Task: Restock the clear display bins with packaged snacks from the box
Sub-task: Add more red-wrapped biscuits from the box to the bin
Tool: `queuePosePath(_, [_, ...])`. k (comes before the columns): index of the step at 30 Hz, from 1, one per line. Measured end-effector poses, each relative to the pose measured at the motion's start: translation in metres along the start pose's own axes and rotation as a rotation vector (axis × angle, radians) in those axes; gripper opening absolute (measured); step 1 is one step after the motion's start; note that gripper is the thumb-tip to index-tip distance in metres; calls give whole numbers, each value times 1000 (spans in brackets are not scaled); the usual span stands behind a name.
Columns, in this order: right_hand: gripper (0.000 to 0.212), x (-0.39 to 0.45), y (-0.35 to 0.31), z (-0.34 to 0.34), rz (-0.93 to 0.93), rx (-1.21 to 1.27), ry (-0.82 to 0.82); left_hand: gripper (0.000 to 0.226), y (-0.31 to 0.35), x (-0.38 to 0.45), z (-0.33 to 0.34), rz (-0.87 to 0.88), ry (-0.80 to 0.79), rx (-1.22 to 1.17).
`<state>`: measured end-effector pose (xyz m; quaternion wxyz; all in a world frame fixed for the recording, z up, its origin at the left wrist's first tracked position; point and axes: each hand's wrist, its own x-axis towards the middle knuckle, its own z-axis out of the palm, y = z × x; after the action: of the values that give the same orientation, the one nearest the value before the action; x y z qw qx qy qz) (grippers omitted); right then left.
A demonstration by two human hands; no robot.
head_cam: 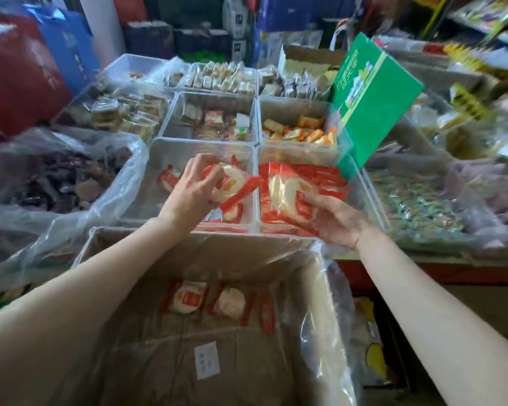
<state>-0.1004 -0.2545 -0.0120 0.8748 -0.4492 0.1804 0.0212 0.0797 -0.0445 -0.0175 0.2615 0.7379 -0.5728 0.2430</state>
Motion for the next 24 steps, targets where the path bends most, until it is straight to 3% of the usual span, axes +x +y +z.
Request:
queuePosePath(3, [64, 4, -4, -2, -209, 267, 116, 61, 8, 21, 20, -85, -191, 170])
queuePosePath(6, [48, 9, 2, 6, -164, 255, 196, 51, 31, 40, 52, -299, -268, 326])
queuePosePath(9, [51, 17, 10, 10, -91, 279, 221, 40, 65, 59, 79, -352, -283, 255])
queuePosePath(12, [54, 22, 1, 1, -144, 292, 287, 40, 76, 70, 103, -356, -476, 140])
queuePosePath(15, [34, 17, -24, -33, -136, 180, 358, 52, 76, 88, 109, -542, -582, -287])
queuePosePath(17, [26, 13, -44, -59, -124, 83, 417, 47, 77, 102, 106, -760, -550, -731])
queuePosePath(19, [27, 12, -62, -77, -159, 42, 424, 45, 82, 114, 107, -915, -596, -1031])
queuePosePath(21, [39, 14, -76, -89, -206, 47, 413, 41, 87, 122, 115, -975, -710, -1194])
queuePosePath(24, [44, 13, -92, -104, -266, 80, 416, 7, 95, 130, 134, -993, -706, -1231])
